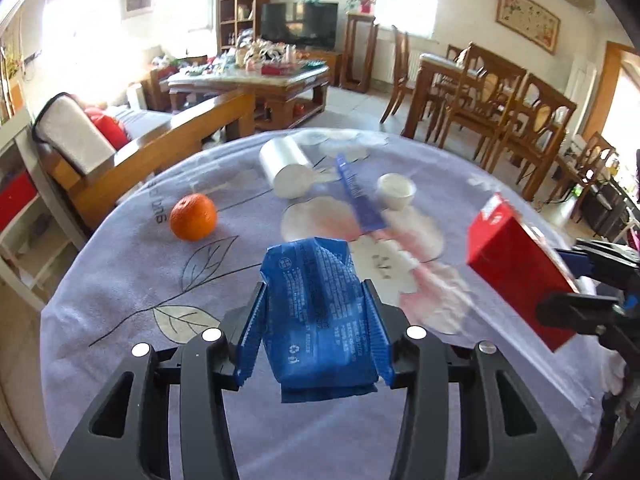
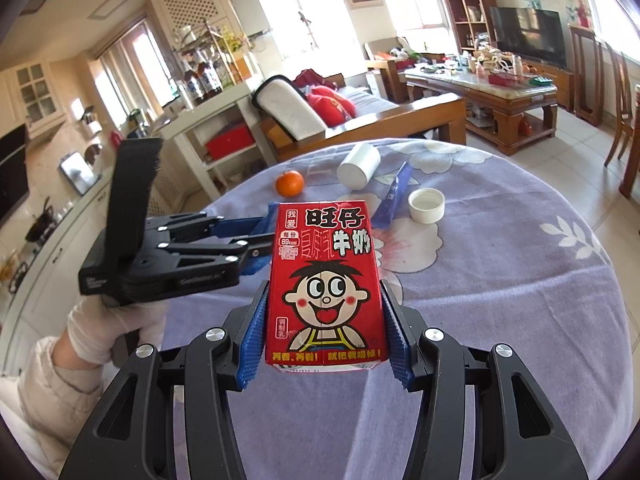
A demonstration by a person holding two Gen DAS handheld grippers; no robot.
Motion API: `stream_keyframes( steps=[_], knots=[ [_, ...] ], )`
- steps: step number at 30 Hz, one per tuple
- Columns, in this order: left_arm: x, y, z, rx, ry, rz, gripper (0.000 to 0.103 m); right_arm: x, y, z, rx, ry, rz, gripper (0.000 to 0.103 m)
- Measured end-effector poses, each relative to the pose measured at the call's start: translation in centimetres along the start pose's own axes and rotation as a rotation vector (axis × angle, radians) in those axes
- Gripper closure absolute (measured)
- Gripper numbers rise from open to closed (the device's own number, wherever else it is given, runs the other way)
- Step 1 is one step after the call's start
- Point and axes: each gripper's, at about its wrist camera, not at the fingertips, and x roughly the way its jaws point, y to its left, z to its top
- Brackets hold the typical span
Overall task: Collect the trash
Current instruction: 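Lift the blue wrapper and red milk box and carry them over the bin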
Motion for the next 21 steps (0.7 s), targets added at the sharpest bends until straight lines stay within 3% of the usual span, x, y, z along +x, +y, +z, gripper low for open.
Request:
stream_keyframes(
  steps=[9, 21],
  knots=[
    [-4.0, -6.7, -0.5, 0.084, -0.084, -0.121, 0.057, -7.5, -0.7, -3.3, 0.06, -0.105, -0.058, 0.052],
    [-5.4, -19.0, -1.4, 0.239, -0.122, -0.267, 0.057, -19.6, -4.7, -10.8, 0.185, -0.243, -0.194, 0.052]
  ],
)
